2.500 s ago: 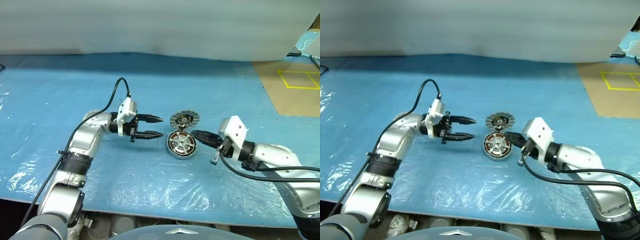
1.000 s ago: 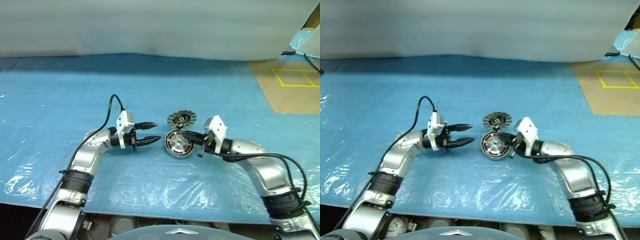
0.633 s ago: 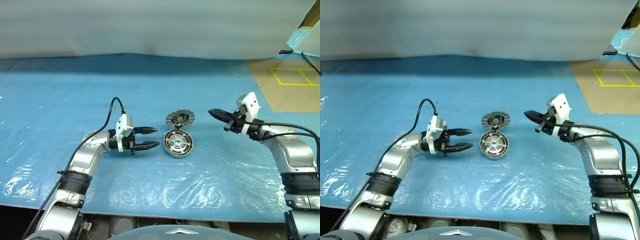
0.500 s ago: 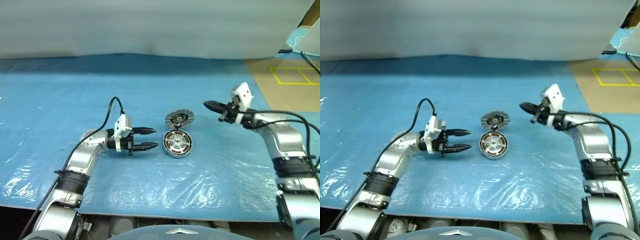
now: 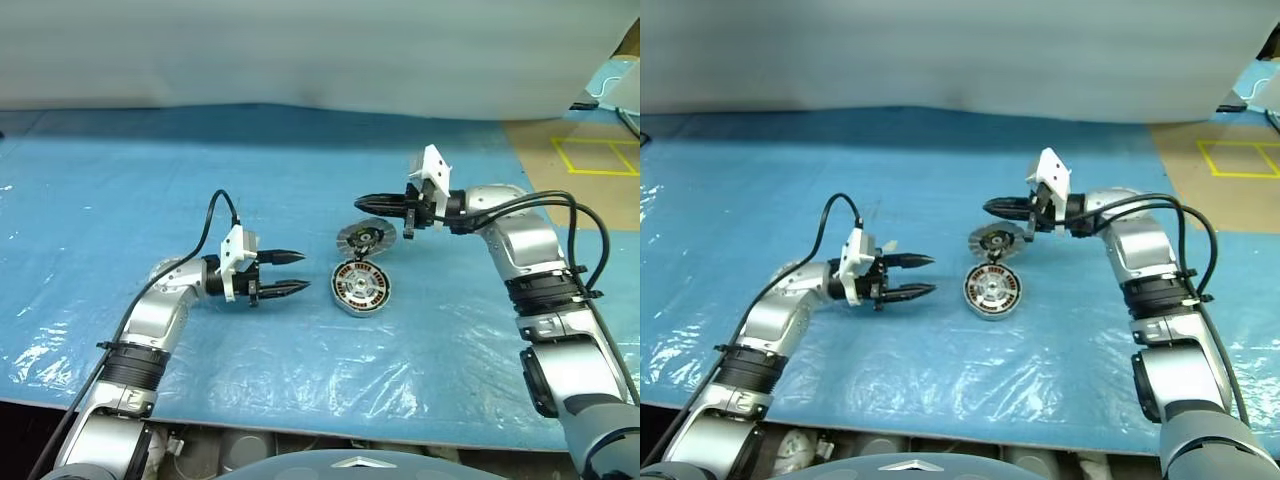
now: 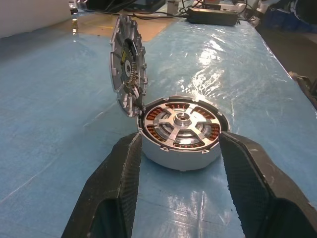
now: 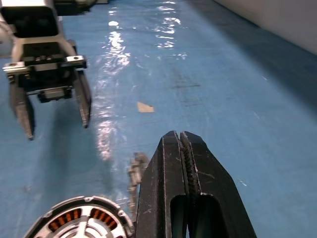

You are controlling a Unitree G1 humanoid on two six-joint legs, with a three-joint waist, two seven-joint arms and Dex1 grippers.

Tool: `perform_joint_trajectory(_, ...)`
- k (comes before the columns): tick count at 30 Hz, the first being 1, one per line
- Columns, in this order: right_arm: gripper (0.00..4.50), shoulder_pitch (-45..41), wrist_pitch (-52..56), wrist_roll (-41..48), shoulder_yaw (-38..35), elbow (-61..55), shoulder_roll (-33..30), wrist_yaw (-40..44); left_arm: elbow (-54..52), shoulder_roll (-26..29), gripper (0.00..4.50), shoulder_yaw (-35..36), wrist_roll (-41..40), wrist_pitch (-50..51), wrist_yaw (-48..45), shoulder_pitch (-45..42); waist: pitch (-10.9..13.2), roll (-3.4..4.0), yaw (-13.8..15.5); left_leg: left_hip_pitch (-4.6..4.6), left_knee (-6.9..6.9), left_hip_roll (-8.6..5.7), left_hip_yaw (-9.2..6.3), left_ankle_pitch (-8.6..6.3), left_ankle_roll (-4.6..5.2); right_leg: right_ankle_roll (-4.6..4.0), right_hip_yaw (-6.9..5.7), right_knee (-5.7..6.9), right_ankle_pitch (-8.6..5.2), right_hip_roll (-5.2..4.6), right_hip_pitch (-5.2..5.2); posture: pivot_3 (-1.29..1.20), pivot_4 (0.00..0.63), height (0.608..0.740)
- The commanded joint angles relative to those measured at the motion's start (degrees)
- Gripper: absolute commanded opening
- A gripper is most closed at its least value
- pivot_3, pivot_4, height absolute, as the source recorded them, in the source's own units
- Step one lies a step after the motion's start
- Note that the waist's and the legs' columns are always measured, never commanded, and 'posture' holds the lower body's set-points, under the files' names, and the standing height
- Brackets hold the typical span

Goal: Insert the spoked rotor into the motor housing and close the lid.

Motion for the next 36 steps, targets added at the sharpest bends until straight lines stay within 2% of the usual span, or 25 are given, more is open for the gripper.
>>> perform_joint_trajectory(1, 0.0, 3.08, 1.16, 0.78, 0.96, -6.11, -0.46, 0.03, -0.6, -0.22, 2.58, 0.18, -0.62, -0.83, -0.2, -0.49, 0.01, 0.01, -0.08, 0.04, 0.04, 0.0, 0.01, -0.01, -0.01, 0.0, 0.01, 0.04, 0.0, 0.0, 0.03, 0.0, 0.15, 0.74)
perform_joint_trajectory(6, 0.0, 7.16, 1.6, 0.06, 2.06, -9.67, -0.13, -2.16, 1.32, -0.75, 2.58, -0.03, -0.17, -1.76, -0.68, -2.0, 0.01, 0.02, -0.2, 0.2, 0.1, 0.04, 0.07, -0.1, -0.18, -0.02, 0.07, 0.14, 0.02, 0.0, 0.12, 0.0, 0.15, 0.74)
perform_joint_trajectory(9, 0.0, 6.89, 3.92, 2.67, -0.14, -12.16, -0.71, -3.02, 1.83, -0.58, 2.58, -0.06, -0.19, -1.85, -1.14, -2.47, 0.02, 0.03, -0.33, 0.18, 0.09, 0.04, 0.11, -0.09, -0.19, -0.02, 0.11, 0.13, 0.02, 0.0, 0.08, 0.0, 0.15, 0.74)
perform_joint_trajectory(14, 0.0, 4.93, 8.18, 8.04, -5.1, -14.08, -1.4, -4.05, 2.77, -0.28, 2.58, 0.06, -0.15, -2.2, -1.95, -2.75, 0.02, 0.03, -0.28, 0.13, 0.04, 0.04, 0.14, -0.05, -0.11, -0.02, 0.09, 0.03, 0.02, 0.0, 0.07, 0.0, 0.15, 0.74)
perform_joint_trajectory(19, 0.0, -0.9, 11.62, 11.86, -11.99, -8.41, -0.25, -9.92, 2.51, -0.23, 2.58, 0.24, -0.14, -2.18, -1.73, -2.2, 0.07, 0.12, -0.31, 0.16, 0.08, 0.04, 0.15, -0.09, -0.18, -0.02, 0.11, 0.11, 0.02, 0.0, 0.07, 0.0, 0.15, 0.74)
perform_joint_trajectory(26, 0.0, -2.57, 1.63, 0.96, -4.4, 5.42, 2.81, -11.83, 2.56, -0.46, 2.58, -0.01, 0.13, -2.15, -1.33, -2.4, 0.09, 0.14, -0.57, 0.1, 0.06, 0.04, 0.17, 0.03, -0.39, -0.03, 0.1, 0.07, 0.02, 0.0, 0.03, 0.0, 0.15, 0.74)
perform_joint_trajectory(31, 0.0, -6.04, -3.26, -2.35, -2.39, 15.19, 6.24, -11.44, 2.07, -0.49, 2.58, 0.04, 0.07, -1.77, -1.01, -2.83, 0.12, 0.2, -0.57, -0.05, 0.06, 0.04, 0.18, 0.09, -0.3, -0.03, 0.09, 0.08, 0.02, 0.0, -0.12, 0.0, 0.15, 0.74)
perform_joint_trajectory(36, 0.0, -4.36, -2.48, -1.77, 0.08, 10.73, 4.9, -4.53, 0.91, 0.13, 2.58, 0.38, -0.1, -1.46, -0.58, -1.75, 0.13, 0.2, -0.46, -0.1, 0.07, 0.06, 0.18, 0.13, -0.22, -0.03, 0.07, 0.09, 0.02, 0.01, -0.16, 0.0, 0.15, 0.74)
